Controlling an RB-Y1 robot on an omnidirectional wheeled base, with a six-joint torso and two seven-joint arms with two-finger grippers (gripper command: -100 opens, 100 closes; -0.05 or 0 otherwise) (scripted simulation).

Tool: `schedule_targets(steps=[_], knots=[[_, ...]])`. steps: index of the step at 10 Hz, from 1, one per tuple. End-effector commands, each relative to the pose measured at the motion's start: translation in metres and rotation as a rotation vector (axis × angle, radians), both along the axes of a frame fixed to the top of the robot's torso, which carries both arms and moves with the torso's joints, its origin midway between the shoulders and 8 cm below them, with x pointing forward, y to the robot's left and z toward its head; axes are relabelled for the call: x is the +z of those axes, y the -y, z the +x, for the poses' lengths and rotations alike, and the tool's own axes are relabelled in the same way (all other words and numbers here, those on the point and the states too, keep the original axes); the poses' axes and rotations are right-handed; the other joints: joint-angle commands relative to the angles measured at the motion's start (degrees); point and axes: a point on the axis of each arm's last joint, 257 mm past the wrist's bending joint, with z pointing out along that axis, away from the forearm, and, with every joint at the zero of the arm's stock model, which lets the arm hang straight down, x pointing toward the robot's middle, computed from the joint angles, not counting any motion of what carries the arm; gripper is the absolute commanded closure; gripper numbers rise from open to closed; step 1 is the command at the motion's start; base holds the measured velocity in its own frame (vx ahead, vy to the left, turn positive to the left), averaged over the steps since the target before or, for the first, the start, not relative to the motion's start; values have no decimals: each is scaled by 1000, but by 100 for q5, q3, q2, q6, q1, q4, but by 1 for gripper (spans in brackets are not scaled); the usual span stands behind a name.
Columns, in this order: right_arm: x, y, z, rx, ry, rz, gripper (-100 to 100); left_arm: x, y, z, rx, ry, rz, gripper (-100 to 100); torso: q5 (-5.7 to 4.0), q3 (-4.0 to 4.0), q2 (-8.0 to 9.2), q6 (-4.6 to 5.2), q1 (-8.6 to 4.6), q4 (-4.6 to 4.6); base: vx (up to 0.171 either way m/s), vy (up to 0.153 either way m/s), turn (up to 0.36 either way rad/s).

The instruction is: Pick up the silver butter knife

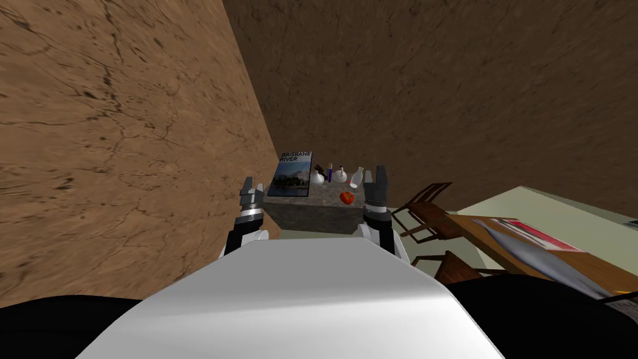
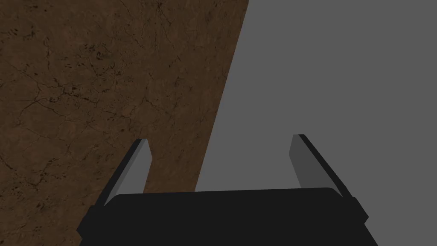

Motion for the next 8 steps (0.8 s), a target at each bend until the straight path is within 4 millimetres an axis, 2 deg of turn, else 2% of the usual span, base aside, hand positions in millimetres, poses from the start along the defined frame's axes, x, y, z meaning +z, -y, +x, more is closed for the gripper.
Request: schedule_targets(steps=[1, 8], knots=[[-5, -7, 3, 19, -13, -41, -100, 0, 0, 0, 0, 0, 0, 0, 0, 0, 0, 0, 0, 0, -16, 25, 119], [-33, -35, 15, 99, -70, -231, -100, 0, 0, 0, 0, 0, 0, 0, 5, 16, 27, 1, 19, 6, -56, 57, 173]])
